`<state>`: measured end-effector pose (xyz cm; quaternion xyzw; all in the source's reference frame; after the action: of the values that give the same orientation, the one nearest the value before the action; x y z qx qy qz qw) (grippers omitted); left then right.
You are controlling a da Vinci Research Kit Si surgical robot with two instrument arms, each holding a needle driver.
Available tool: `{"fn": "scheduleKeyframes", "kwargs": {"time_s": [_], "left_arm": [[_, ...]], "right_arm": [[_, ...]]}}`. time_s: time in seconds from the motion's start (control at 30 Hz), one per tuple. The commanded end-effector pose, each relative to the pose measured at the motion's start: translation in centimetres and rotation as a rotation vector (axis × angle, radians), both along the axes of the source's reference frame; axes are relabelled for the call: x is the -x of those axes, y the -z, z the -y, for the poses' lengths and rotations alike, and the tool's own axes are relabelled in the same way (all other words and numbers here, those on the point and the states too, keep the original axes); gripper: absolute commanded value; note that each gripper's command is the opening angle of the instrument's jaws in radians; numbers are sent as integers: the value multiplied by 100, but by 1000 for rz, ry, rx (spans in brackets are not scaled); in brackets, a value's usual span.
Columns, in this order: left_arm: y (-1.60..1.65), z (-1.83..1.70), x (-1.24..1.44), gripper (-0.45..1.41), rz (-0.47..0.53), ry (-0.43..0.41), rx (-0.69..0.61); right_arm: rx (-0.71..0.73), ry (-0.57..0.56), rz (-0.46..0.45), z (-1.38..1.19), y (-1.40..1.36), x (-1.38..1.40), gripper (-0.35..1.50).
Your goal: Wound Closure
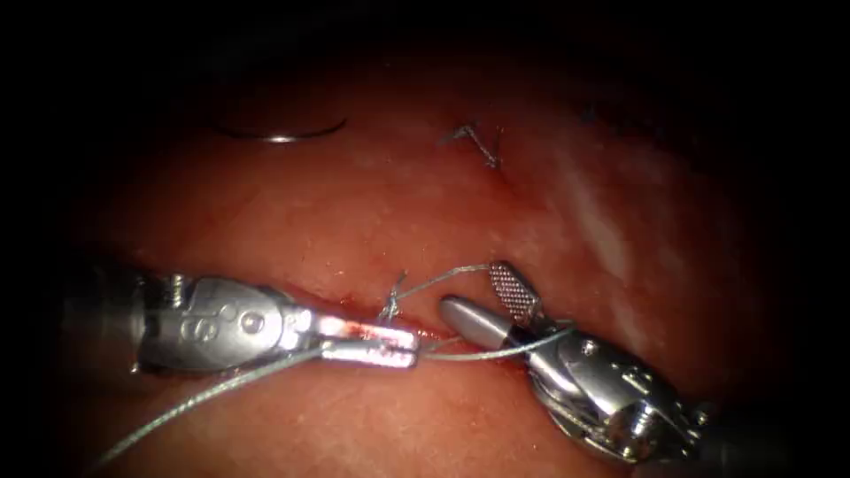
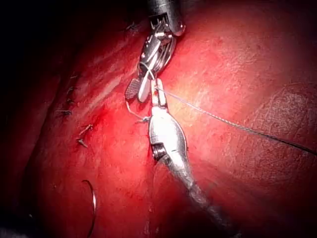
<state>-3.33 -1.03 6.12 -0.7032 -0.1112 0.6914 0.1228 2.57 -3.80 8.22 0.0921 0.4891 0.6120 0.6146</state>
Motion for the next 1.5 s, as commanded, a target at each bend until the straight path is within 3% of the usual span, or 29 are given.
{"fn": "scheduleKeyframes", "kwargs": {"time_s": [0.03, 0.2, 0.47, 0.83, 1.5], "left_arm": [[-8, 0, 4, -45, 2, 0, 1], [-10, 2, 1, -45, 3, -3, 4], [-9, 4, -2, -45, 6, -7, 4], [-7, 6, -4, -45, 7, -9, 4], [-6, 12, -8, -45, 10, -15, 6]], "right_arm": [[-33, 2, -28, 3, -8, -11, 54], [-228, -52, -154, 4, -17, -20, 54], [-405, -121, -244, 2, -17, -24, 55], [-476, -105, -220, 0, -18, -4, 60], [-512, -84, -164, -34, -42, -44, 55]]}}
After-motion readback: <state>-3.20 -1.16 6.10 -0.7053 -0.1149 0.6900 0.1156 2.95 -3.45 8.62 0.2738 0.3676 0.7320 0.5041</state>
